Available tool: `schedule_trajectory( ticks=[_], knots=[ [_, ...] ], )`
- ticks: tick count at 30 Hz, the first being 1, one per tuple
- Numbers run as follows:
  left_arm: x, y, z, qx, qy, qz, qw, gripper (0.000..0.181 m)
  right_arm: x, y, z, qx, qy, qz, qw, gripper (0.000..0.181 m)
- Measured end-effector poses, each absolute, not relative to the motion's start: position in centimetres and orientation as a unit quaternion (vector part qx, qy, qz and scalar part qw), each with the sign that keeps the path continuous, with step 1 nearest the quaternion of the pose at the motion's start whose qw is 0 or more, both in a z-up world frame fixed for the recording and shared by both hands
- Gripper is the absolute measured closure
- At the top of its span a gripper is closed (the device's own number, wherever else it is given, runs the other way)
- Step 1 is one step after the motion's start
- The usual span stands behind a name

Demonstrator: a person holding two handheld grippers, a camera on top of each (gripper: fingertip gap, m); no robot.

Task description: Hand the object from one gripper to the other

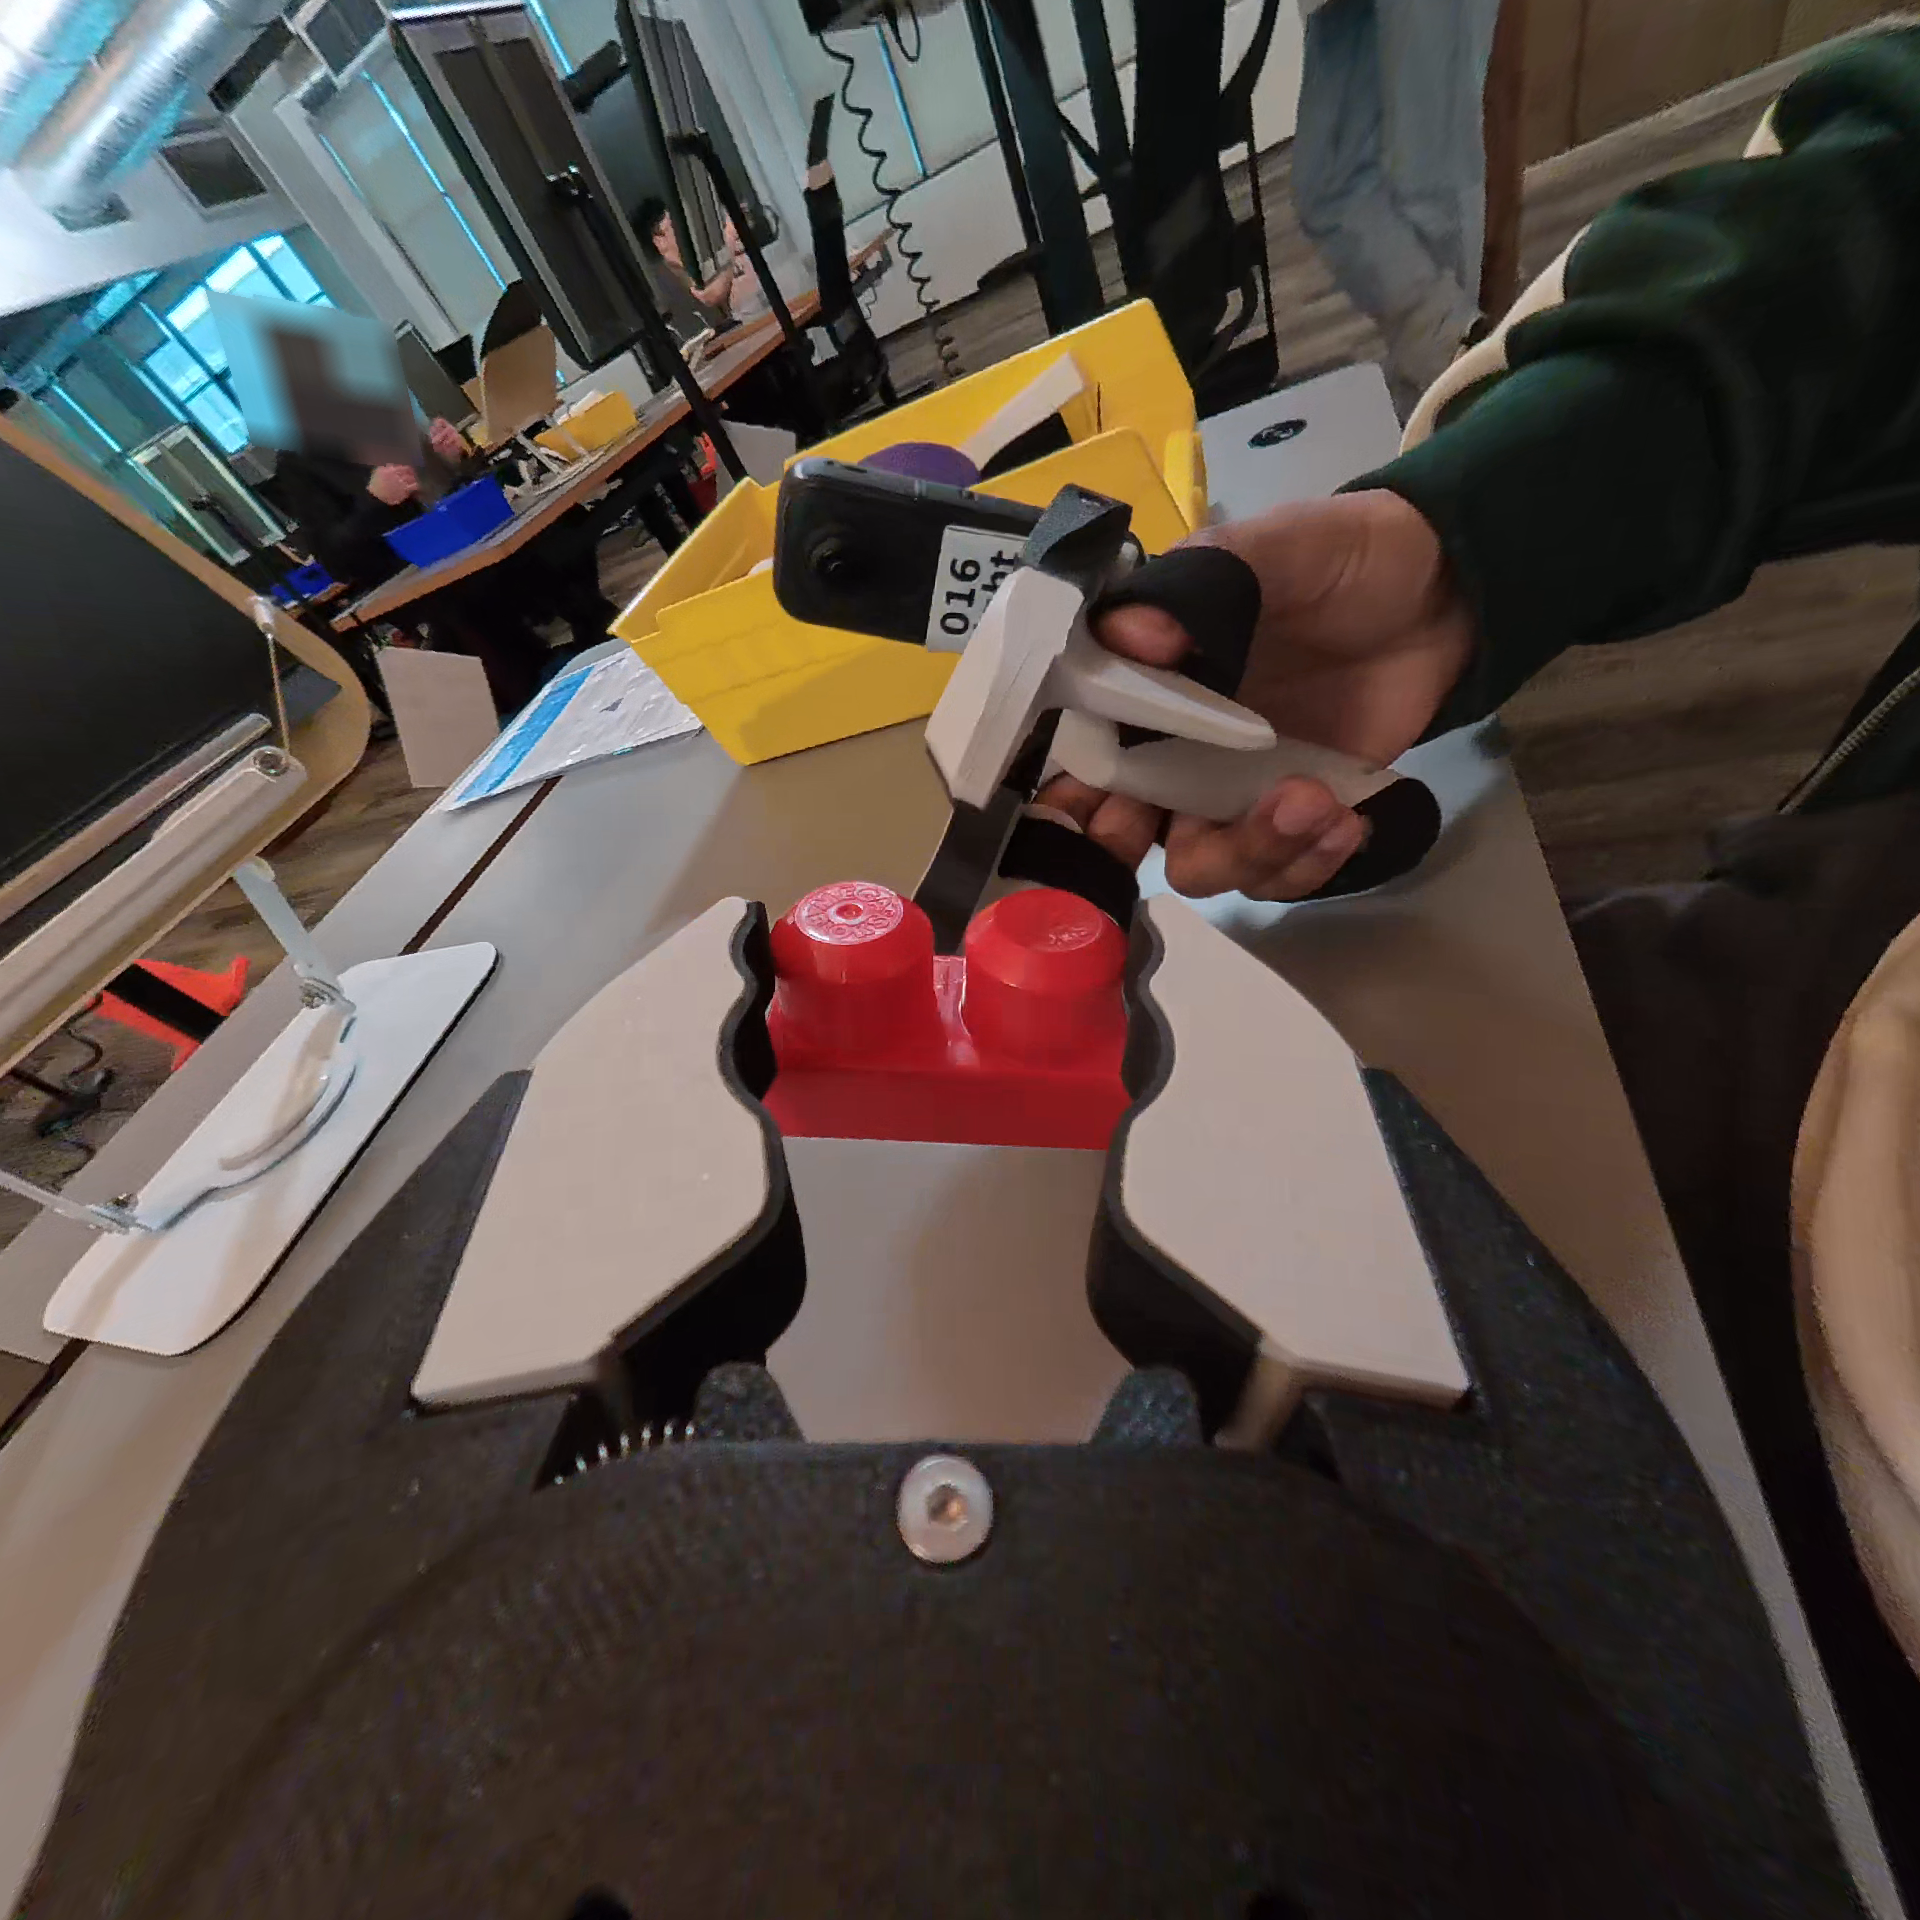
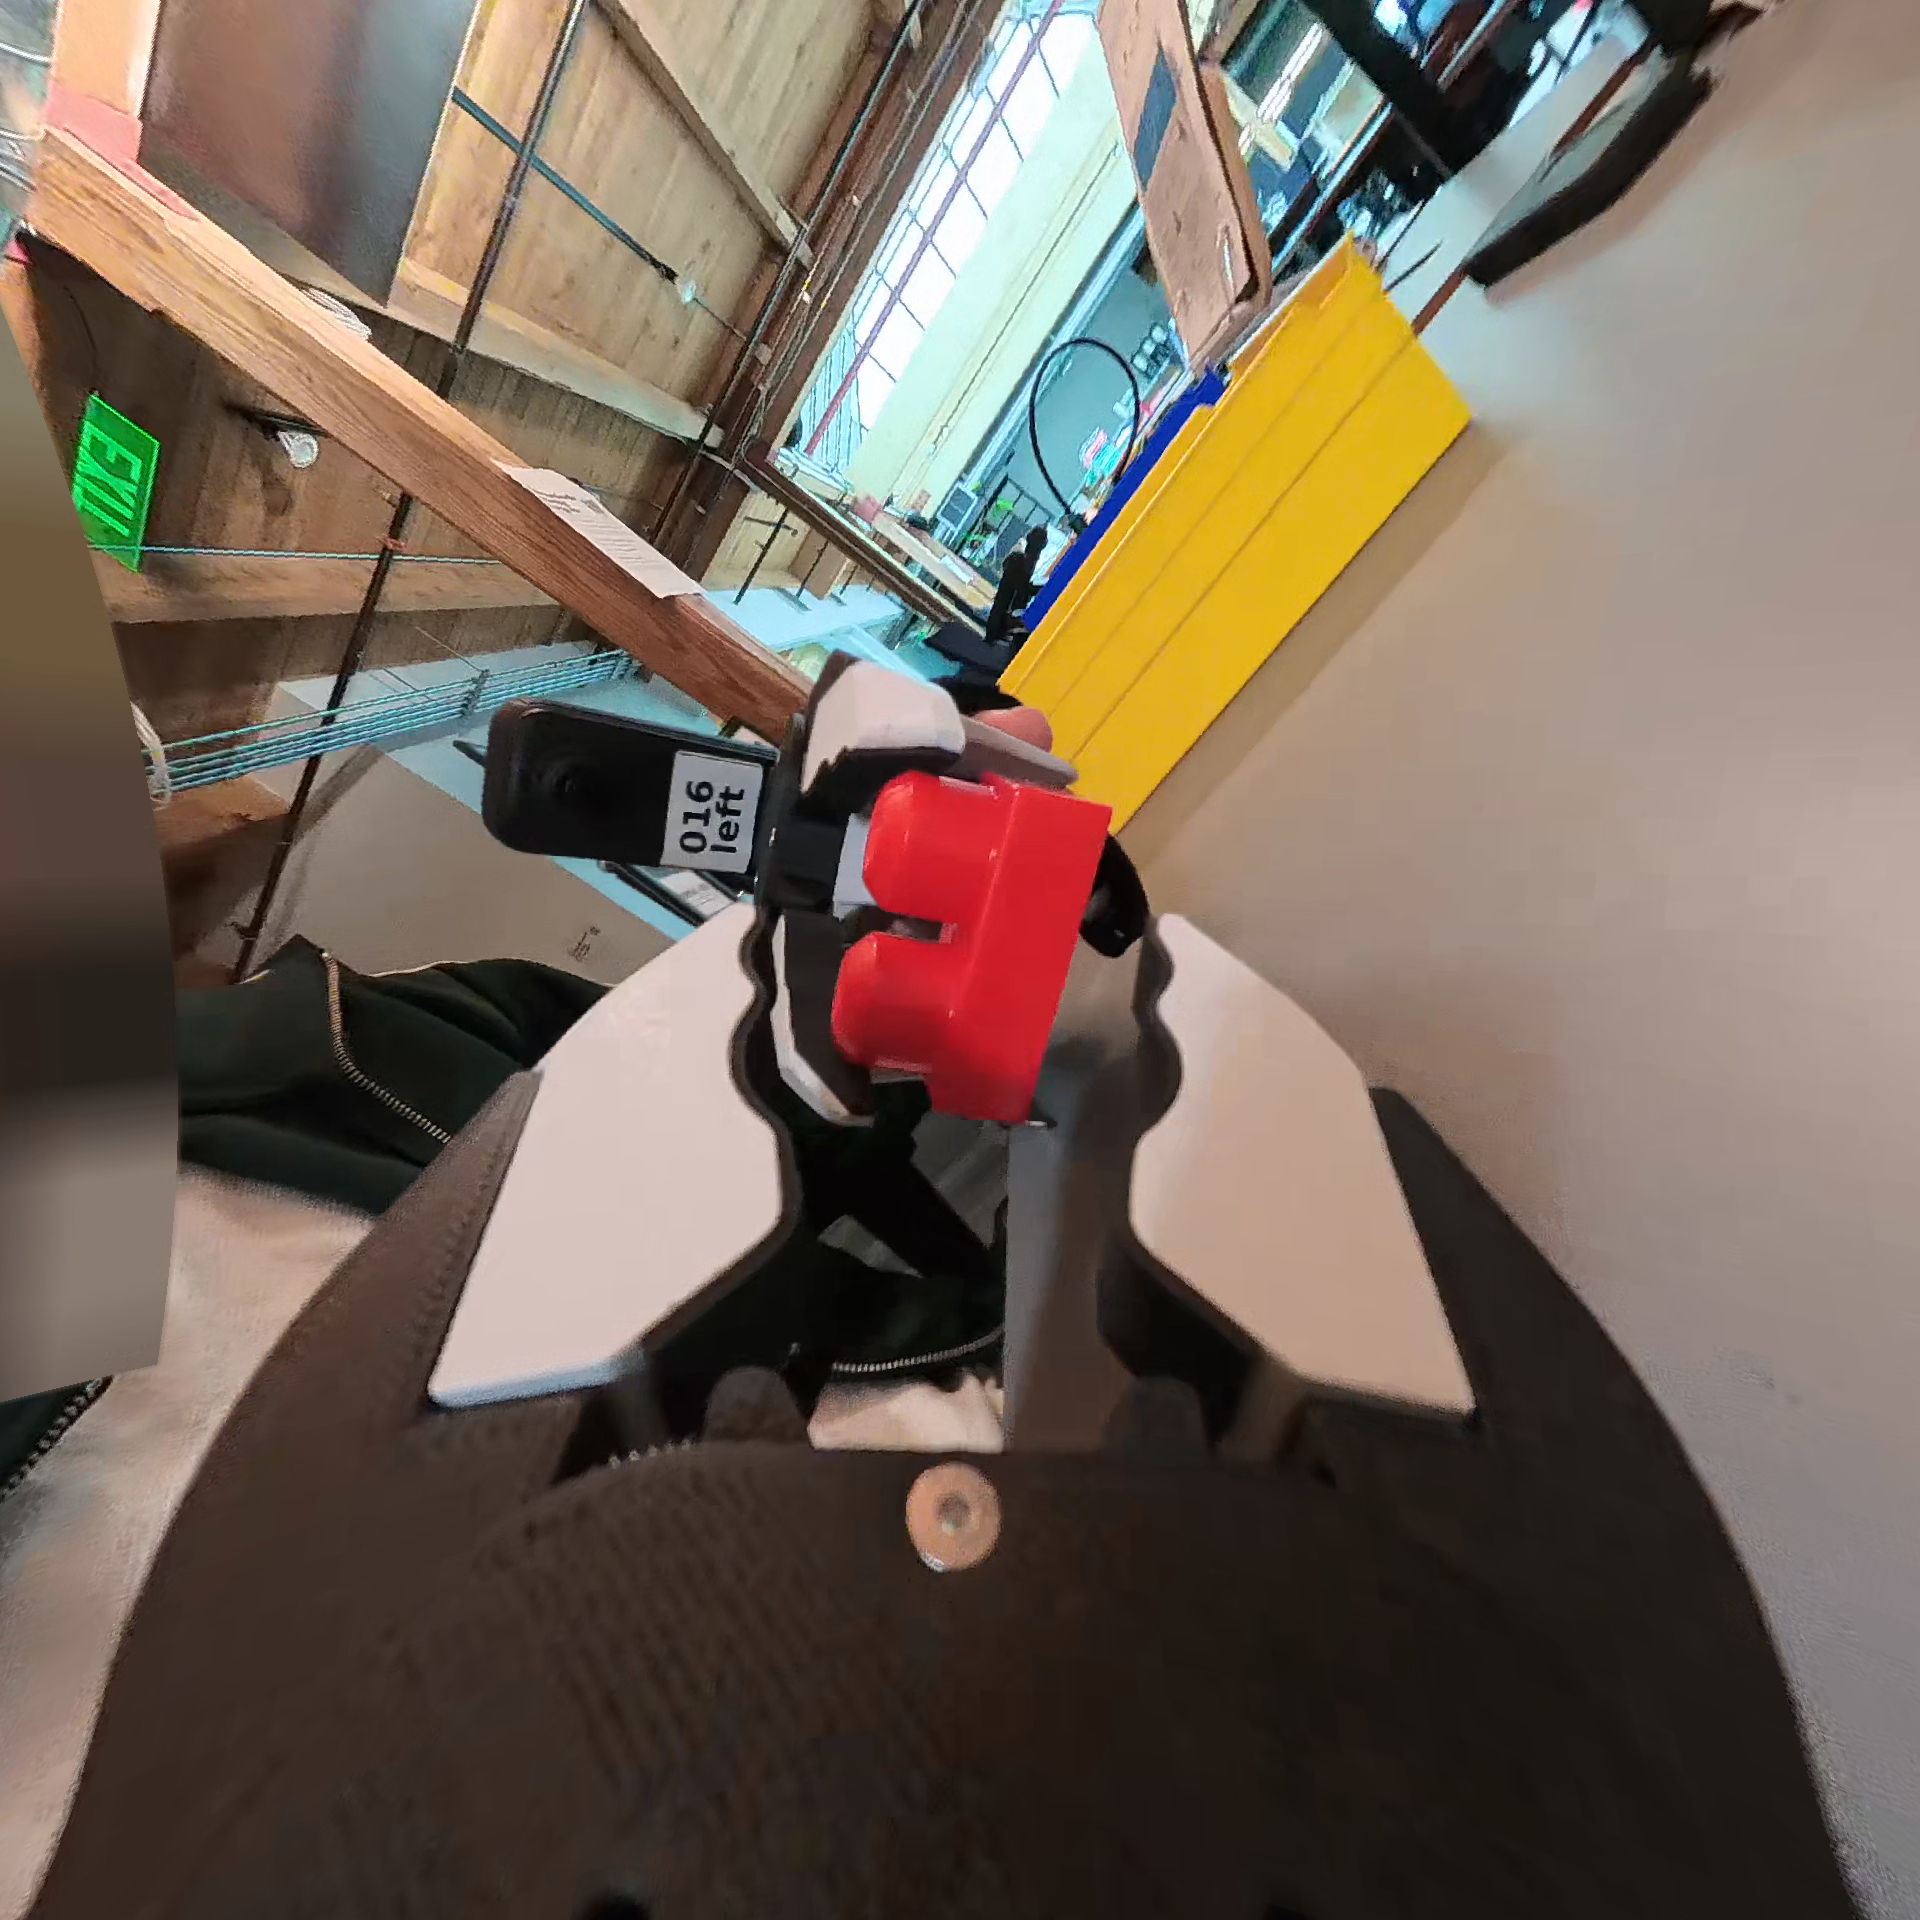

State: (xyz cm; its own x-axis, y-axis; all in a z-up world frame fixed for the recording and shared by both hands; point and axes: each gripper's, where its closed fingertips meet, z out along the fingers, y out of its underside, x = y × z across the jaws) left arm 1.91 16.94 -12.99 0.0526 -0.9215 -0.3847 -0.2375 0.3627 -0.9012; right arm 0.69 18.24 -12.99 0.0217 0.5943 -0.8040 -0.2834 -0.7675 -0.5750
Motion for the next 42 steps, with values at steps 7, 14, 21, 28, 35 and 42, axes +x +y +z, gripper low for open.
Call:
schedule_trajectory(
  ticks=[7,14,21,28,35,42],
  knots=[
    [2.5,15.8,-13.4,-0.453,0.635,-0.298,0.551,0.115,-0.6,17.2,-12.8,-0.620,-0.095,0.725,0.286,0.123],
    [2.8,15.0,-14.1,-0.430,0.662,-0.264,0.554,0.115,-0.6,17.1,-13.2,-0.624,-0.082,0.729,0.269,0.136],
    [2.9,15.3,-14.2,-0.438,0.654,-0.268,0.556,0.113,-0.6,17.3,-13.1,-0.632,-0.090,0.720,0.272,0.136],
    [2.6,16.7,-13.6,-0.507,0.574,-0.380,0.519,0.091,2.0,19.1,-11.2,-0.599,-0.095,0.702,0.372,0.136],
    [2.9,17.7,-15.2,-0.610,0.411,-0.591,0.331,0.098,2.9,19.2,-9.0,-0.564,-0.162,0.622,0.519,0.136],
    [3.1,15.6,-13.4,-0.562,0.396,-0.668,0.285,0.122,1.5,18.3,-8.9,-0.559,-0.219,0.577,0.554,0.136]
  ],
)
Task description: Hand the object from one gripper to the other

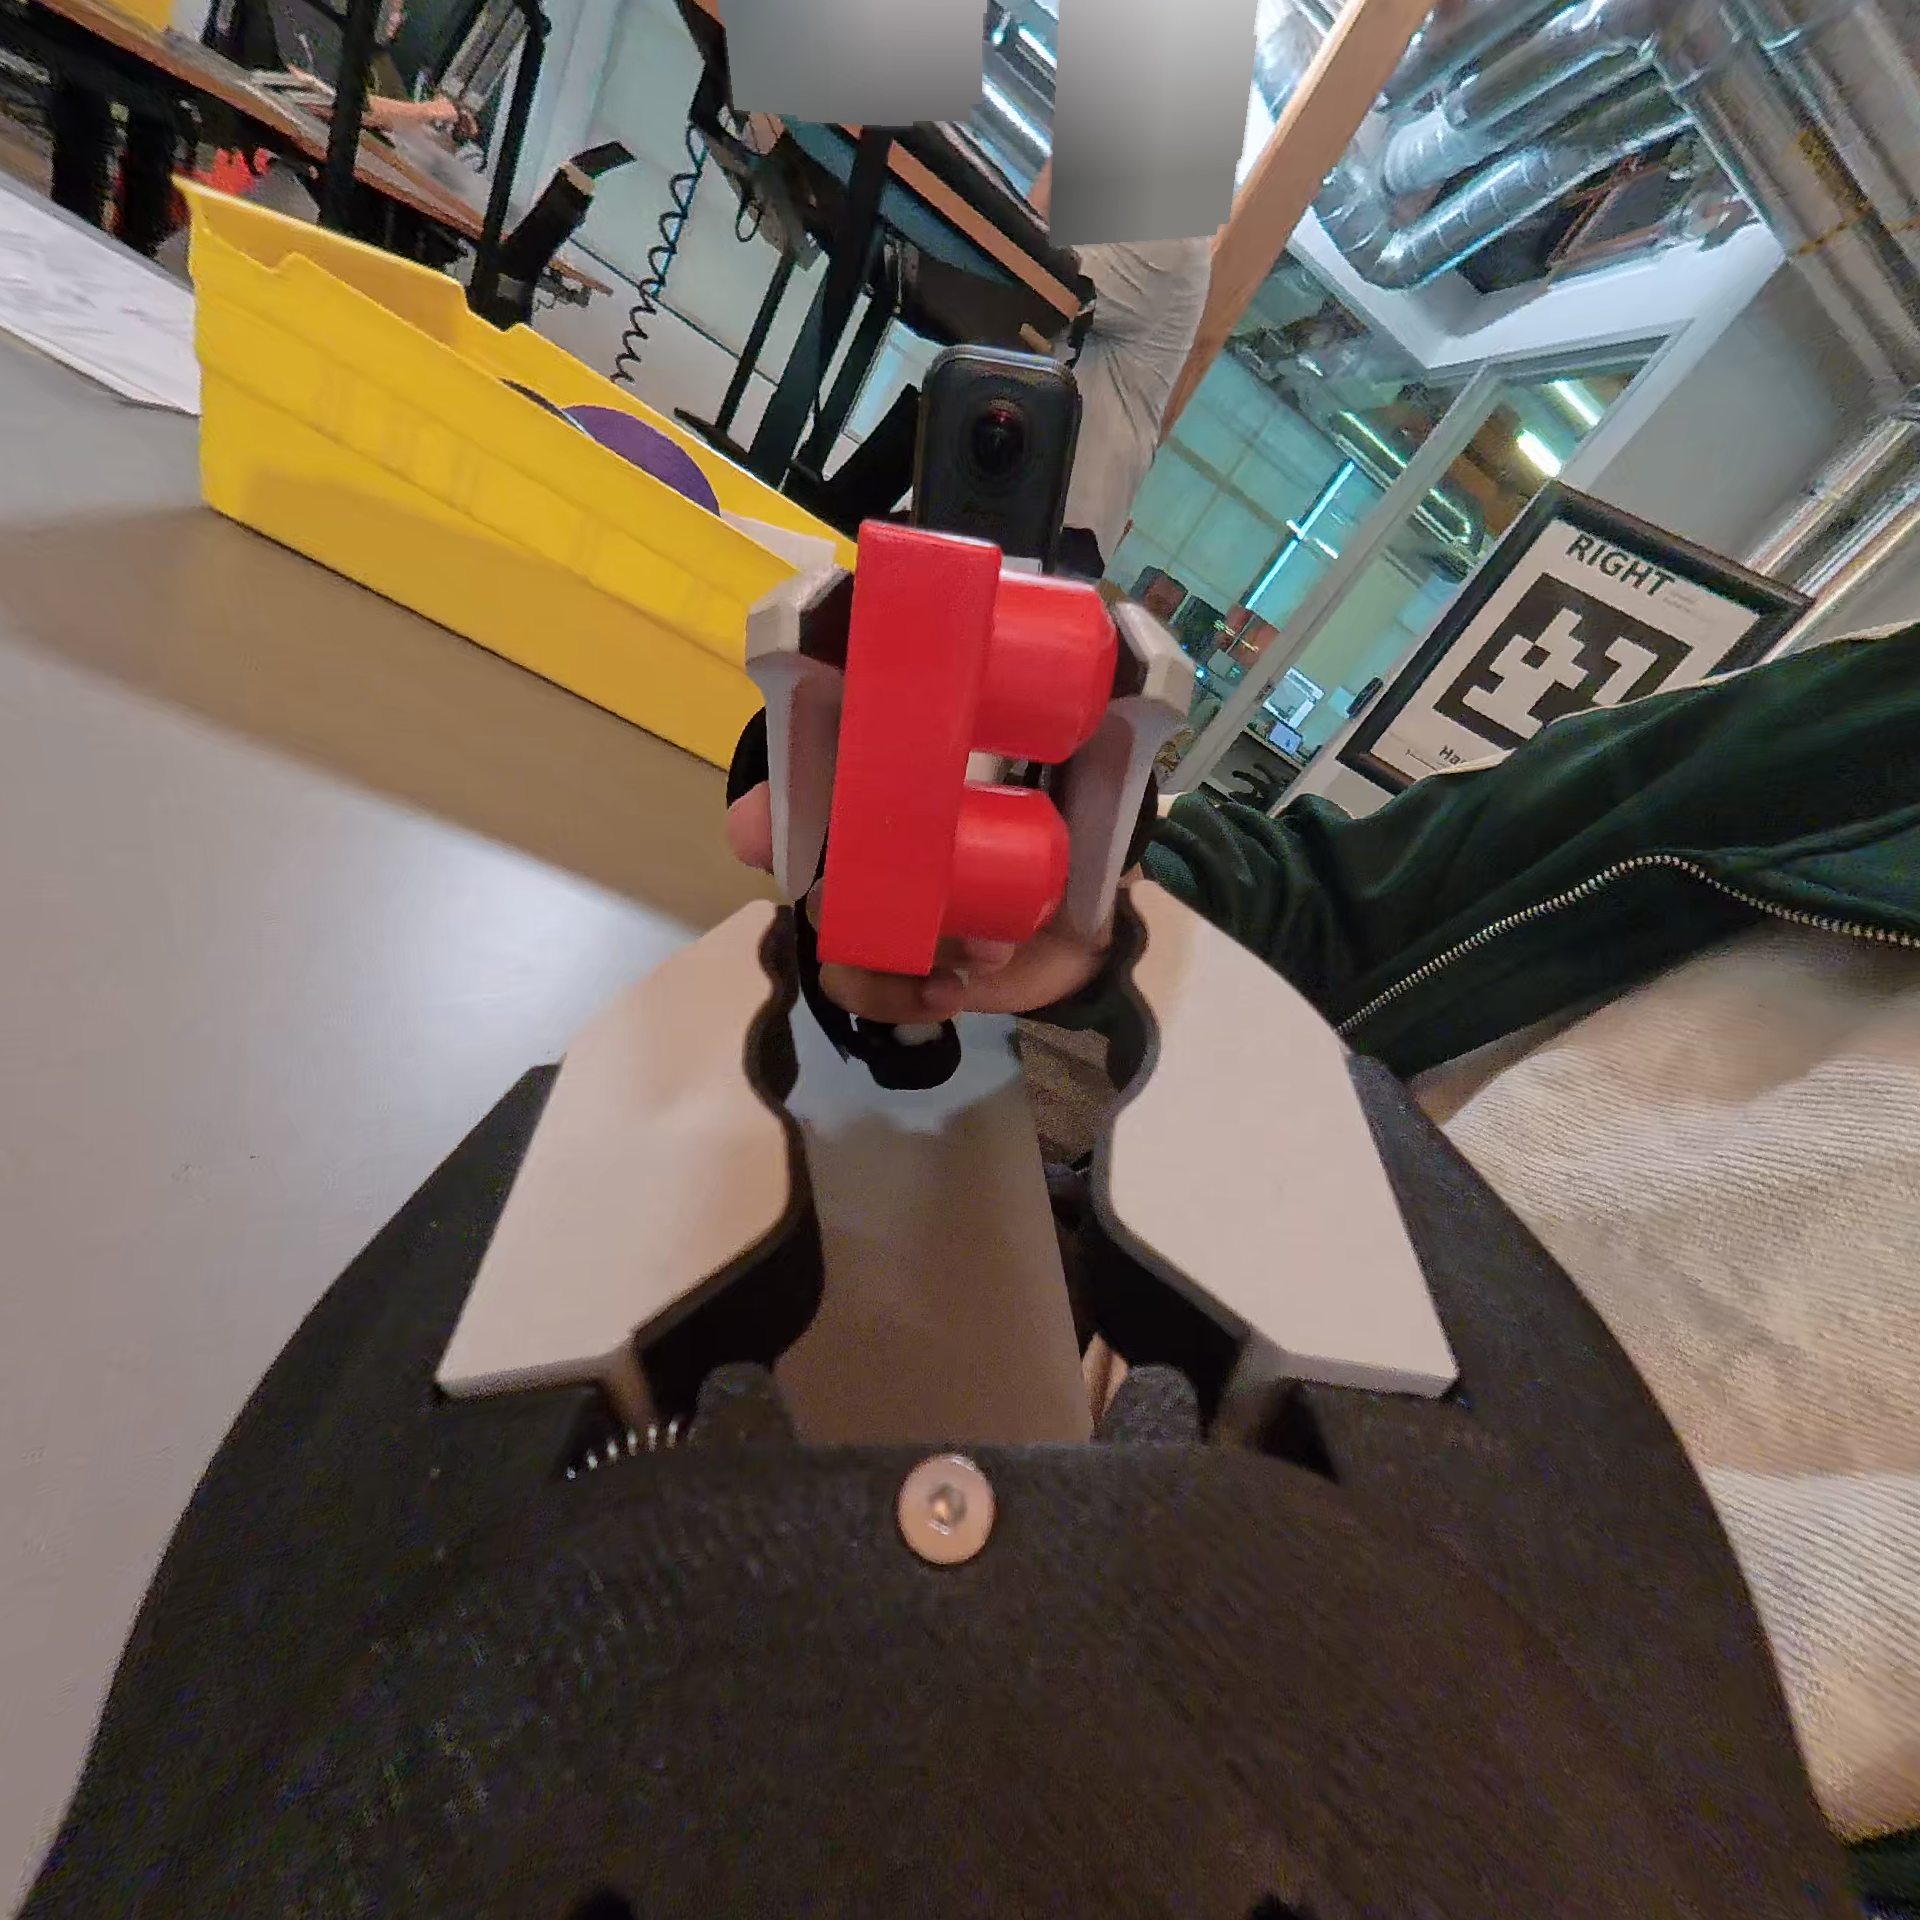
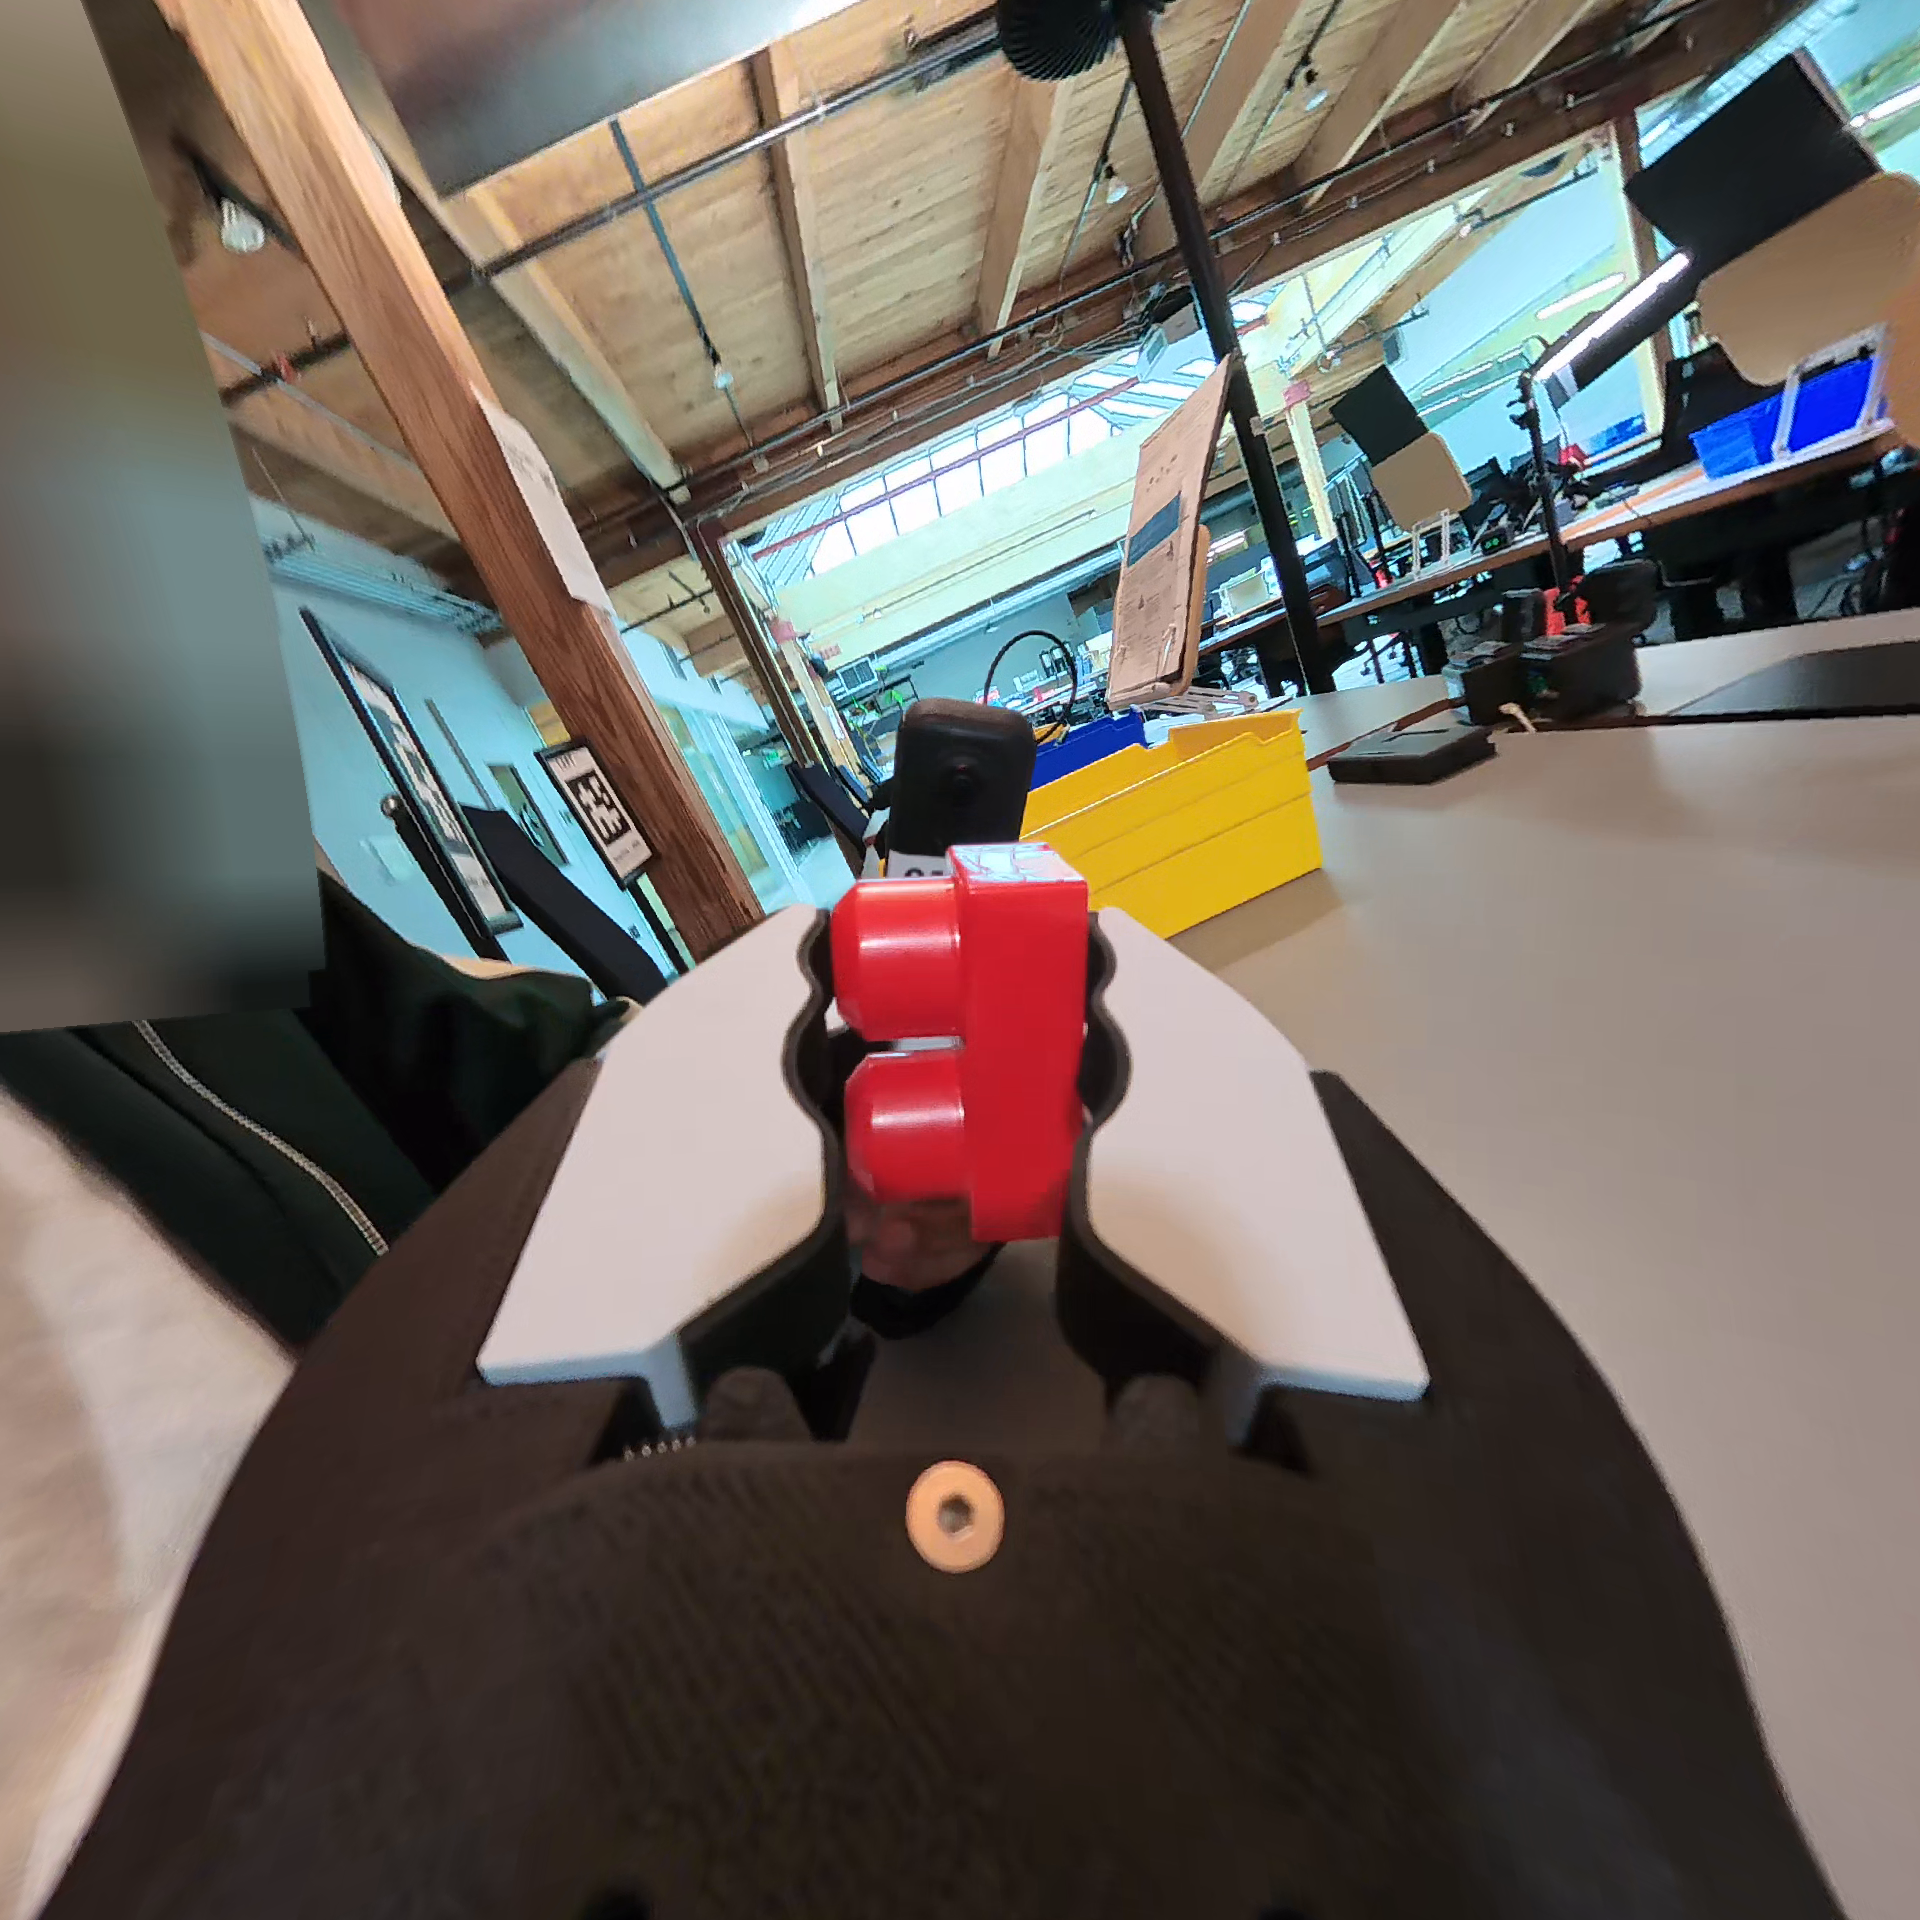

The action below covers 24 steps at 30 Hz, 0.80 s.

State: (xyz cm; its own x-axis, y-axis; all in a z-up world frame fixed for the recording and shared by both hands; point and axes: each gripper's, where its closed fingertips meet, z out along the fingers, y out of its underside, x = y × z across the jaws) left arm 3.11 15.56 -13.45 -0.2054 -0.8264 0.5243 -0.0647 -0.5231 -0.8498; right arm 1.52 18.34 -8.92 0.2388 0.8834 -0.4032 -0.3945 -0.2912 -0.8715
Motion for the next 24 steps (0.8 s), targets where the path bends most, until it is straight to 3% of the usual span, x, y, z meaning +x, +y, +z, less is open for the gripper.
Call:
schedule_trajectory(
  ticks=[4,12,15,18,24],
  knots=[
    [2.8,15.7,-13.1,-0.558,0.393,-0.671,0.291,0.135,1.0,17.9,-9.0,-0.556,-0.236,0.568,0.559,0.136],
    [2.7,15.7,-12.8,-0.557,0.402,-0.663,0.299,0.135,1.0,17.9,-8.8,-0.553,-0.237,0.566,0.564,0.135],
    [2.5,16.0,-12.8,-0.564,0.404,-0.655,0.300,0.135,1.9,19.0,-8.6,-0.567,-0.215,0.546,0.578,0.095],
    [2.3,16.6,-13.4,-0.581,0.419,-0.626,0.310,0.135,3.9,19.7,-8.0,-0.567,-0.217,0.497,0.621,0.082],
    [1.6,18.1,-16.3,-0.623,0.520,-0.475,0.340,0.135,3.5,18.7,-11.0,-0.593,-0.407,0.336,0.609,0.100]
  ],
)
